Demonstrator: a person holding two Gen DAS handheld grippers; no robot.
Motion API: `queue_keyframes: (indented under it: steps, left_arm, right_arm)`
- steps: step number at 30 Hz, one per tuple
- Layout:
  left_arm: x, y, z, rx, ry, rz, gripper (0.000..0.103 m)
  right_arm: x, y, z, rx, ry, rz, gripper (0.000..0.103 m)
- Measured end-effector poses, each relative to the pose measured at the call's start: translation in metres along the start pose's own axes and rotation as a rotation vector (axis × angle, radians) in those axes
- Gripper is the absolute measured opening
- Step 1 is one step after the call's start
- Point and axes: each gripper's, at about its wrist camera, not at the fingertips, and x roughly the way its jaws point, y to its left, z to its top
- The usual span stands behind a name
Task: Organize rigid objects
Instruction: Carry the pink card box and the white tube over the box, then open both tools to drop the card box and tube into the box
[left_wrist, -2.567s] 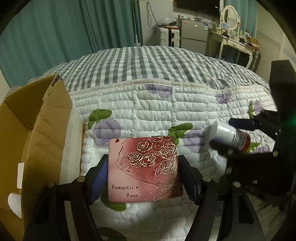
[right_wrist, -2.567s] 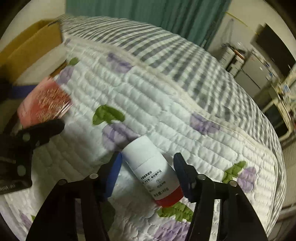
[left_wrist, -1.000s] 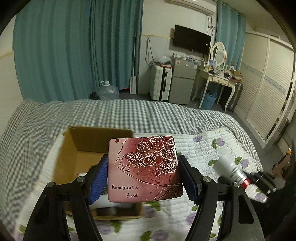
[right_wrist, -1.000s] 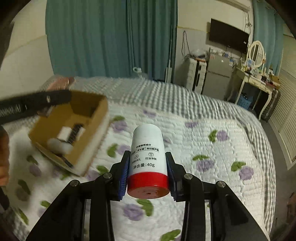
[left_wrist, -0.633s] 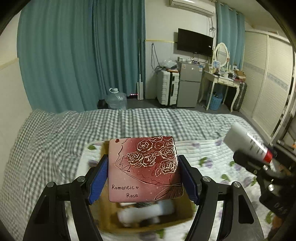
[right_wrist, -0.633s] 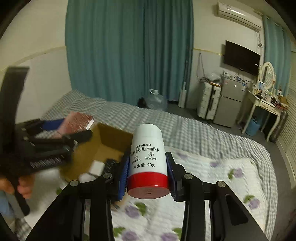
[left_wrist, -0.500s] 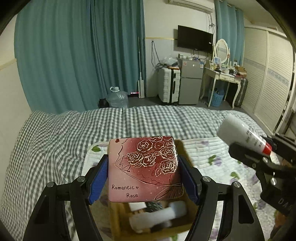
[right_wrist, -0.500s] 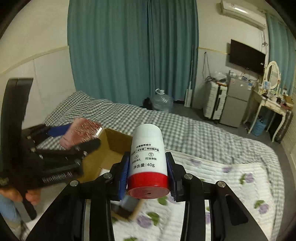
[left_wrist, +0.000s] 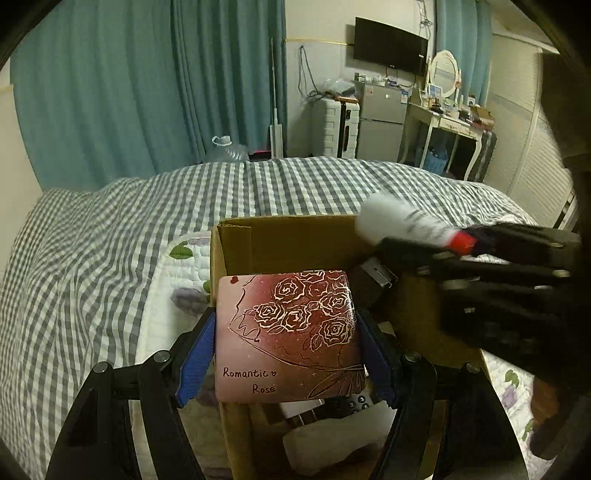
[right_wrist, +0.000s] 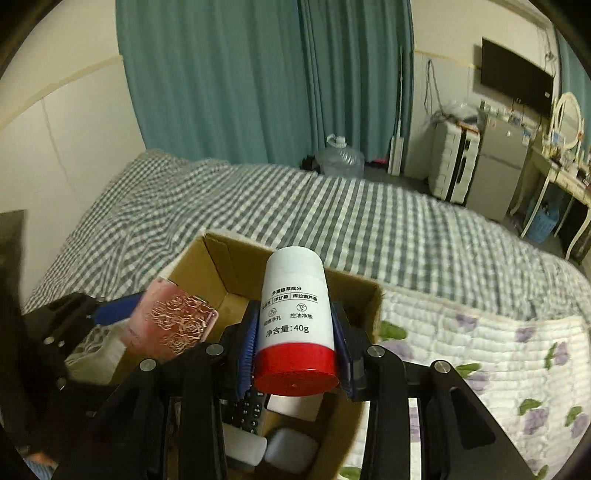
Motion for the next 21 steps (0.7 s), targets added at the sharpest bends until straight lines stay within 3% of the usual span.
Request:
queue_keyframes:
  steps: [5,17,21]
  left_arm:
    - [0.004,-0.003,-0.001,0.007,0.015,-0.024,0.073]
    - [0.011,-0.006,0.001,-0.039,0.035,-0.023,0.076]
    - [0.015,-0.009,0.003,-0.036,0.048,-0.001,0.076]
  right_arm:
    - [0.027,0.005,0.002,0.016,0.051,0.019,0.036]
    - [0.026,-0.002,0.002,0.034,0.068,0.006,0.037]
    - [0.015,-0.003,0.006,0.023,0.040,-0.016,0.051]
